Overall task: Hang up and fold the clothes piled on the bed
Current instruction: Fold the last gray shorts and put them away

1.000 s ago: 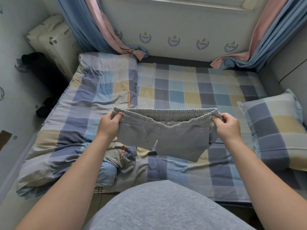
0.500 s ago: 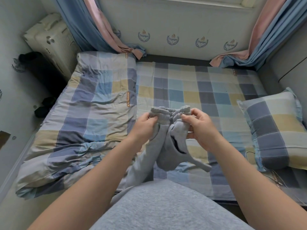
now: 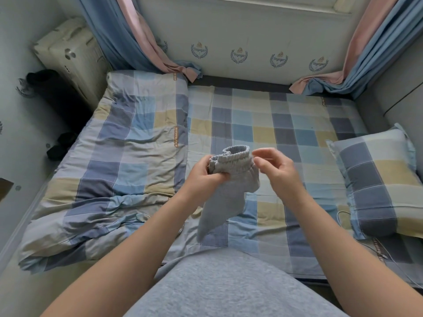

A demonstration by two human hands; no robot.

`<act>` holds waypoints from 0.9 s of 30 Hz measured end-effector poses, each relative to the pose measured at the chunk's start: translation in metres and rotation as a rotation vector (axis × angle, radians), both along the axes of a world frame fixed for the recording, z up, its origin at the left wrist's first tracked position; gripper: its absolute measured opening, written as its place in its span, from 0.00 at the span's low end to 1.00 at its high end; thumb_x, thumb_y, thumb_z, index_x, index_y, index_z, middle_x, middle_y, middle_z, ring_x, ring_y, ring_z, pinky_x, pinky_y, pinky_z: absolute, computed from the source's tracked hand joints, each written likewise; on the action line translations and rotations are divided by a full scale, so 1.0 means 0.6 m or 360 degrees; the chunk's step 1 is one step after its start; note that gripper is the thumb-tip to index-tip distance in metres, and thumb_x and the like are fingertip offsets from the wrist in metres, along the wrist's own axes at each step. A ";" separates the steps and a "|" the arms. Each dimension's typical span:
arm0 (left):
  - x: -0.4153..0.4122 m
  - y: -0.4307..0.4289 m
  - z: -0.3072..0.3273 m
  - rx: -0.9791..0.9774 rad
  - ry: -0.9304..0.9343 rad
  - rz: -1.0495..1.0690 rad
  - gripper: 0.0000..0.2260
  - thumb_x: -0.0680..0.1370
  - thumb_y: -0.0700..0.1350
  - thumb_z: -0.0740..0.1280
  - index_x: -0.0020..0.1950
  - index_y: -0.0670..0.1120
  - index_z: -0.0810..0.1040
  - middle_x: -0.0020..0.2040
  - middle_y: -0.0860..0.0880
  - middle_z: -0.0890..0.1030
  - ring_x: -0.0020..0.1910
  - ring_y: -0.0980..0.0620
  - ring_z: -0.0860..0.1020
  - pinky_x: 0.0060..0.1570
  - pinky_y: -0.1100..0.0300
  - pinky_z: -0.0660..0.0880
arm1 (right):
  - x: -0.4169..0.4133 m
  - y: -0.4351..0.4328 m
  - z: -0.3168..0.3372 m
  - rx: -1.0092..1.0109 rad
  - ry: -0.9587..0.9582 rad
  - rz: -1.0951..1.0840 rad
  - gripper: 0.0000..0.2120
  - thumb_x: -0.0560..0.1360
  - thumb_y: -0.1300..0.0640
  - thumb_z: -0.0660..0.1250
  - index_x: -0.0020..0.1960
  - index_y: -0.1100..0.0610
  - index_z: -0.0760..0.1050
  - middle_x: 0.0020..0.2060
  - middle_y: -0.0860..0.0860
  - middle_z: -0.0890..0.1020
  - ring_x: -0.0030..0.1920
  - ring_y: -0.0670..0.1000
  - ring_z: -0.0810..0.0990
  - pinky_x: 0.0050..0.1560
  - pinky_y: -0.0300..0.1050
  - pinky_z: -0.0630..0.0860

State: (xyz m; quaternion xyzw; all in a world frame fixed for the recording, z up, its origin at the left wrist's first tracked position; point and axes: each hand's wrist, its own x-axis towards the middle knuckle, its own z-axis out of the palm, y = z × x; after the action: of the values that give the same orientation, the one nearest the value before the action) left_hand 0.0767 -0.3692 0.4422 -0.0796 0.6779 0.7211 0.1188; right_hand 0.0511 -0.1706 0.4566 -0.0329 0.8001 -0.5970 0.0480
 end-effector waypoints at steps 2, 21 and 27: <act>0.000 -0.009 0.011 0.0086 -0.0020 -0.0092 0.21 0.65 0.38 0.69 0.59 0.37 0.76 0.49 0.43 0.77 0.48 0.48 0.75 0.49 0.54 0.71 | -0.001 0.025 -0.025 0.0001 -0.0165 -0.0136 0.19 0.76 0.46 0.70 0.66 0.46 0.73 0.66 0.48 0.76 0.67 0.48 0.74 0.69 0.52 0.70; -0.043 0.078 -0.095 -0.0651 -0.0369 -0.0301 0.11 0.74 0.29 0.66 0.42 0.46 0.73 0.38 0.50 0.75 0.38 0.55 0.72 0.31 0.67 0.69 | -0.012 0.167 -0.148 -0.0175 -0.0795 0.0050 0.08 0.72 0.67 0.75 0.50 0.60 0.83 0.42 0.50 0.88 0.43 0.49 0.86 0.42 0.39 0.81; -0.118 0.146 -0.115 -0.0983 -0.0298 -0.0222 0.03 0.76 0.37 0.64 0.49 0.40 0.75 0.43 0.45 0.75 0.42 0.49 0.71 0.37 0.58 0.67 | -0.085 0.200 -0.158 0.0086 -0.0522 -0.0107 0.10 0.72 0.66 0.76 0.45 0.52 0.81 0.42 0.48 0.85 0.45 0.49 0.81 0.50 0.43 0.79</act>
State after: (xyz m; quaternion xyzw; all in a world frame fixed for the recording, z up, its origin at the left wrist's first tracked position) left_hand 0.0061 -0.2815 0.3731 -0.1310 0.8545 0.4612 0.2000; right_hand 0.0001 -0.0506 0.3619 0.0931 0.7980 -0.5739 0.1587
